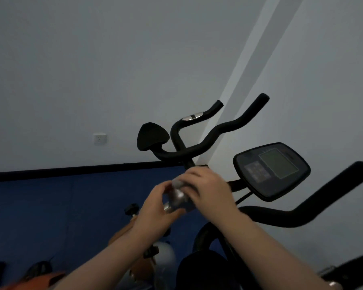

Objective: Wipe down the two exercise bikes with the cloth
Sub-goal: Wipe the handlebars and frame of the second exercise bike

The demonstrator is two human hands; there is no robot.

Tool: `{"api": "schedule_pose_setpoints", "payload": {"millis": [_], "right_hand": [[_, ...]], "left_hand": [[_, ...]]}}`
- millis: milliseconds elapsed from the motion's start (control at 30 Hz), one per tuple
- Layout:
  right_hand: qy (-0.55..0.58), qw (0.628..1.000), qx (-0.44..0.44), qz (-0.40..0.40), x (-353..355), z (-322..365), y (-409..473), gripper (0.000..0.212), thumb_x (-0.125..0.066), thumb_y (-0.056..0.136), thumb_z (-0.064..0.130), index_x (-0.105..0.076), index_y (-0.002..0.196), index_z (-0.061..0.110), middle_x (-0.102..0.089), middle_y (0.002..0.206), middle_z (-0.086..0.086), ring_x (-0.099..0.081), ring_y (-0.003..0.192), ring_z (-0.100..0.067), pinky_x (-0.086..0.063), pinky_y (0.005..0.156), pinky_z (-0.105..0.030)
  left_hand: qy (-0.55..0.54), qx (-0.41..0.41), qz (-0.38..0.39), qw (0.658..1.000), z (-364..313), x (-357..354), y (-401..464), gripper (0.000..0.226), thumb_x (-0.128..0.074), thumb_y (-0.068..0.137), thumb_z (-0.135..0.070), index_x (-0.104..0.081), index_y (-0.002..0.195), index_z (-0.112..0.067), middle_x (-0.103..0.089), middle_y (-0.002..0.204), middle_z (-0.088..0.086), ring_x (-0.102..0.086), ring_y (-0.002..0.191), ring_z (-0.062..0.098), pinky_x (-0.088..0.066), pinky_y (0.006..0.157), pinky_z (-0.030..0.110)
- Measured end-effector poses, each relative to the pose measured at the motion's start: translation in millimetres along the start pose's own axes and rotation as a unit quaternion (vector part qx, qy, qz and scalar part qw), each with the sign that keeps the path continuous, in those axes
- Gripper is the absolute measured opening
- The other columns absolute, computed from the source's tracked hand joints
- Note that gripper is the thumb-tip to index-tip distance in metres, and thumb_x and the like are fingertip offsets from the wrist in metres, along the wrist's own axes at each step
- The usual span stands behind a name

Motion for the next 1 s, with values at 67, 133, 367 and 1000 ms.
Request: {"api": "schedule_pose_setpoints", "payload": {"millis": [67,133,367,1000], "right_hand": [[0.006,0.997,0.058,0.052,-19,17,4,0.024,-0.061,0.089,0.023,-0.070,0.111,0.022,-0.063,0.113,0.004,-0.054,0.108,-0.016,-0.042,0.095,-0.035],[0.003,0.995,0.049,0.092,-16,2,8,0.025,-0.060,0.089,0.027,-0.067,0.113,0.029,-0.062,0.115,0.009,-0.053,0.108,-0.014,-0.042,0.092,-0.032],[0.018,0.977,-0.188,0.098,-1,-76,-17,0.032,-0.044,0.100,0.032,-0.052,0.131,0.034,-0.064,0.119,0.002,-0.059,0.104,-0.021,-0.039,0.075,-0.027],[0.000,0.915,-0.380,0.138,28,-152,-34,0.006,-0.059,0.091,0.028,-0.062,0.096,0.025,-0.066,0.104,-0.002,-0.061,0.102,-0.025,-0.047,0.079,-0.031]], "left_hand": [[-0.019,-0.003,0.006,1.000,2,3,2,0.055,-0.079,0.079,-0.019,-0.051,0.127,-0.026,-0.057,0.122,-0.014,-0.053,0.110,-0.006,-0.044,0.092,0.013],[-0.007,0.007,0.022,1.000,7,5,2,0.060,-0.077,0.081,-0.022,-0.048,0.133,-0.026,-0.055,0.127,-0.015,-0.051,0.115,-0.005,-0.044,0.096,0.018],[-0.080,-0.013,-0.064,0.995,-13,18,17,0.034,-0.057,0.089,-0.002,-0.062,0.115,-0.024,-0.062,0.115,-0.014,-0.055,0.106,-0.006,-0.048,0.095,0.029],[0.153,-0.135,0.095,0.974,-93,-77,97,0.021,-0.039,0.102,-0.036,-0.055,0.109,-0.026,-0.056,0.108,-0.012,-0.055,0.092,0.008,-0.044,0.077,0.030]]}}
Point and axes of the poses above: each hand's wrist, its own y-axis towards the middle knuckle, its own x-axis out of the back of the hand, z = x × y, the point moved 10 cm from there along y, towards the middle knuckle
